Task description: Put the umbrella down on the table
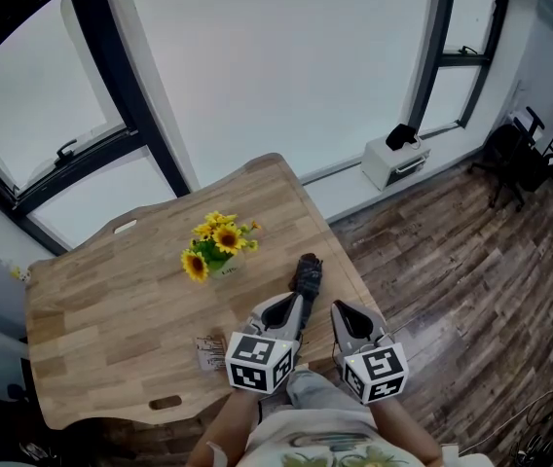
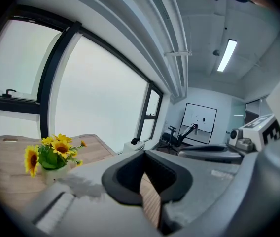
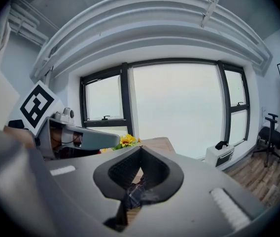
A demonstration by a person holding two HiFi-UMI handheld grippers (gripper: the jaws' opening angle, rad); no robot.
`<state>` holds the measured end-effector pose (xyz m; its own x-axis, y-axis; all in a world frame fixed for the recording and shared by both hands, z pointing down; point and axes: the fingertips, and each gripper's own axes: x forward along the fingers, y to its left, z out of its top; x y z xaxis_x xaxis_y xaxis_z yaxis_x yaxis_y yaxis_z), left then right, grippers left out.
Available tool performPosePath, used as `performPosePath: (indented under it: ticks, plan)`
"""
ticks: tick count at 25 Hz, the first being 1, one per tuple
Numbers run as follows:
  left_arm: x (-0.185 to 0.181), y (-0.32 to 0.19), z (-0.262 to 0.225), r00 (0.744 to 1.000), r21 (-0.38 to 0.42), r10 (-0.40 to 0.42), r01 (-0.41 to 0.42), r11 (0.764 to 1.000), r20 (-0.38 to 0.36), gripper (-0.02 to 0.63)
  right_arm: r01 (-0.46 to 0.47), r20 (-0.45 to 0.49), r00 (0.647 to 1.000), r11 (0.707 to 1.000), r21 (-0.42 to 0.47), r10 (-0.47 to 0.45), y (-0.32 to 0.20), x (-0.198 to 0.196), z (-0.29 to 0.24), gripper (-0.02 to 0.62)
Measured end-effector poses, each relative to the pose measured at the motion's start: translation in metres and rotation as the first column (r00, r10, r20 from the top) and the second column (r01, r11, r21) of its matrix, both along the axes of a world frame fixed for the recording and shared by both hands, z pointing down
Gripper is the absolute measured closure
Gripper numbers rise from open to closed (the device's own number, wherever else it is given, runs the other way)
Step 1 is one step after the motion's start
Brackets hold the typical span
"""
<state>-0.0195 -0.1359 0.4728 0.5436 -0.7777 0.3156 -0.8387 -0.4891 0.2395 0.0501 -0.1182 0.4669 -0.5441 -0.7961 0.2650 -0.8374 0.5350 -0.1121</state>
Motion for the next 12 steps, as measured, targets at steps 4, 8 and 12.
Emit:
performPosePath:
  ticks: [4,8,12]
  plan:
    - [0.001,0.008,-0.001,1.0,0.002,0.001,-0.001,1.0,0.005,0.601,0.009,-0.002,1.0,1.0,0.006,-0.009,0.007,-0.001,-0.003,0.597]
    - [0.002,0.013,0.0,1.0,0.003,0.002,-0.002,1.0,0.006,0.601,0.016,-0.003,1.0,1.0,0.003,-0.016,0.012,-0.002,-0.002,0.597]
    - [0.004,0.019,0.0,1.0,0.001,0.008,-0.008,1.0,0.008,0.601,0.019,-0.008,1.0,1.0,-0.006,-0.019,0.018,-0.001,-0.001,0.597]
